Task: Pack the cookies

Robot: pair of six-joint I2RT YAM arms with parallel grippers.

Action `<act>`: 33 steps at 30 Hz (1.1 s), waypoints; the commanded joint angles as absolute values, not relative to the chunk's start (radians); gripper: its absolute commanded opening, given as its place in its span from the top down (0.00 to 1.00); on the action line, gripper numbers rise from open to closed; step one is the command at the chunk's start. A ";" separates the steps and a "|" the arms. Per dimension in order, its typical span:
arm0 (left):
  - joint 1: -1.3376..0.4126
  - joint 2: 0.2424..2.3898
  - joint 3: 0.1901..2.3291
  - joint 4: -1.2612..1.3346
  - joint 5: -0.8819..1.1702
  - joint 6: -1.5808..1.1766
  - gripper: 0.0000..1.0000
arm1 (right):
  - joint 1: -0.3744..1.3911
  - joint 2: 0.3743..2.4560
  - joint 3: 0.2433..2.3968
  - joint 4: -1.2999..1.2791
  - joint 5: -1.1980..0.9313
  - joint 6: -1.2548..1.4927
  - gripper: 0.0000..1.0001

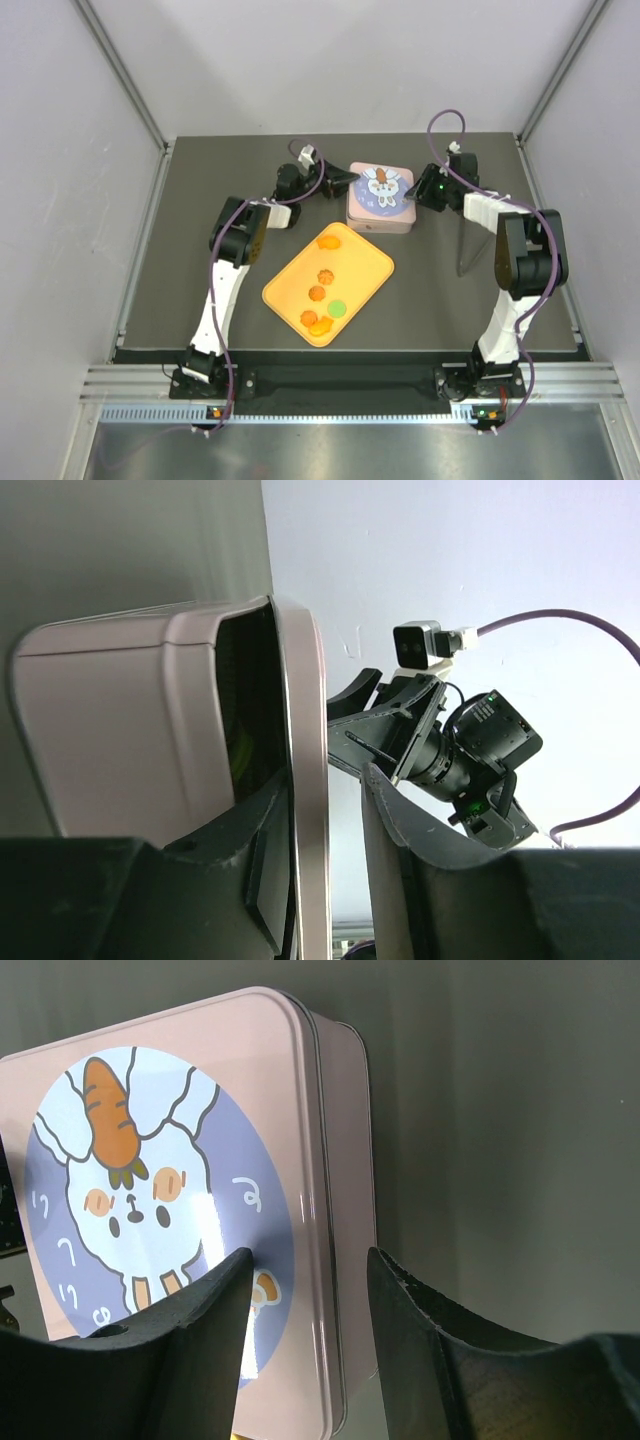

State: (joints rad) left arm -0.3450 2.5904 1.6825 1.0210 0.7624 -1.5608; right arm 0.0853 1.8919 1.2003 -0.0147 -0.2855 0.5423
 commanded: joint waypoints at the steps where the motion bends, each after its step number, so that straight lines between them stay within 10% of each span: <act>1: -0.328 2.516 1.675 1.075 0.776 -1.543 0.63 | 0.106 1.919 1.221 -0.057 -0.285 0.505 0.51; 33: -0.253 2.448 1.539 1.042 0.787 -1.473 0.62 | 0.150 1.925 1.279 -0.117 -0.242 0.482 0.50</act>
State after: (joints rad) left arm -0.2661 2.5404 1.5562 1.0164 0.7734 -1.5116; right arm 0.1226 1.9057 1.2461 -0.0673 -0.2653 0.5156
